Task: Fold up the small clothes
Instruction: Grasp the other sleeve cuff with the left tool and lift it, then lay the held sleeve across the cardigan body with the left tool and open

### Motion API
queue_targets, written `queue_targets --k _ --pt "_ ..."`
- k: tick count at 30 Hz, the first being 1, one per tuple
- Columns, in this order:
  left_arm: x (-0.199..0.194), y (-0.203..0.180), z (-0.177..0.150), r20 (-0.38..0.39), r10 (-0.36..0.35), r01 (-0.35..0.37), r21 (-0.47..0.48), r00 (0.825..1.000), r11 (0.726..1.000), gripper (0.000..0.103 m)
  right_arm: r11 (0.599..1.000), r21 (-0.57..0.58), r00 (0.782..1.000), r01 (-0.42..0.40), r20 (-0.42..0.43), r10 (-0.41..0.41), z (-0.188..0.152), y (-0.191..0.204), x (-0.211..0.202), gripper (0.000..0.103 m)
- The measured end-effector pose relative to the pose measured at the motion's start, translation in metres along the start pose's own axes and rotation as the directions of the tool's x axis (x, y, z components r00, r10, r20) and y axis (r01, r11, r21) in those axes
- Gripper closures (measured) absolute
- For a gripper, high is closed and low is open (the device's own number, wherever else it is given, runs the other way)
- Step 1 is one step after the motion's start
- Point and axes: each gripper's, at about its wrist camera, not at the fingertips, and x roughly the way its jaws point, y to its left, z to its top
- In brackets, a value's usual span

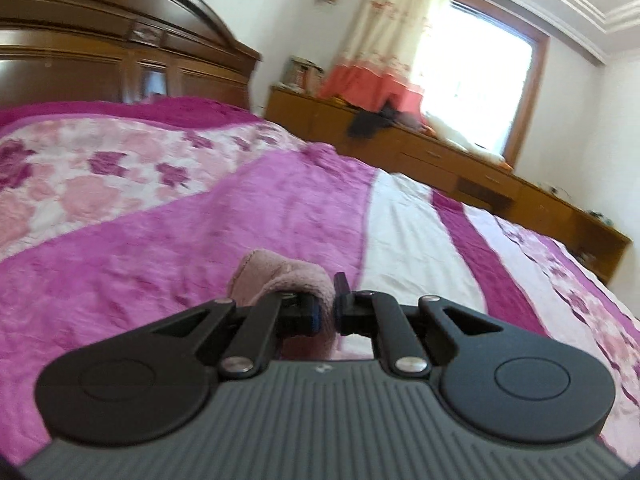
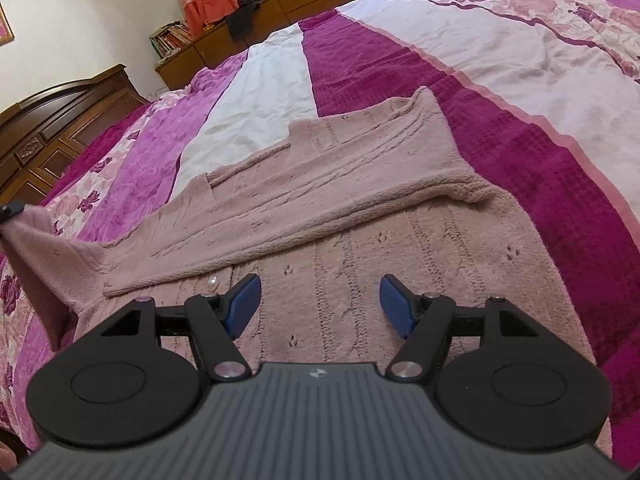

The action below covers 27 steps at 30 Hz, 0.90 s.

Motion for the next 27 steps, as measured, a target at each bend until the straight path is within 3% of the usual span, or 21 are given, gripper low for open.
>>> queue_targets --k 8,14,19,22,25,27 --pt "0.019 -0.052 -0.043 -0.096 -0.067 0.076 0.093 0.993 0.993 0.094 1.0 0.023 1.0 0.003 0.012 -0.004 0.0 -0.01 -0.004 0.03" --pt "0.027 -0.068 -0.079 -0.194 -0.093 0.12 0.136 0.977 0.983 0.094 0.999 0.037 1.0 0.001 0.012 -0.002 -0.001 -0.017 -0.004 0.03" --pt "0.029 -0.067 -0.108 -0.296 -0.102 0.155 0.16 0.95 0.975 0.092 0.999 0.044 1.0 -0.001 0.009 0.001 -0.002 -0.019 -0.003 0.03" --pt "0.031 -0.062 -0.123 -0.368 -0.099 0.171 0.169 0.924 0.971 0.092 0.999 0.041 1.0 -0.002 0.008 0.002 -0.002 -0.019 -0.003 0.03" --pt "0.029 -0.057 -0.132 -0.407 -0.098 0.182 0.173 0.908 0.968 0.092 0.999 0.038 1.0 -0.004 0.006 0.004 -0.001 -0.018 -0.002 0.03" --pt "0.024 -0.055 -0.133 -0.417 -0.108 0.195 0.173 0.903 0.965 0.086 0.999 0.036 1.0 -0.006 0.005 0.005 -0.001 -0.017 -0.002 0.03"
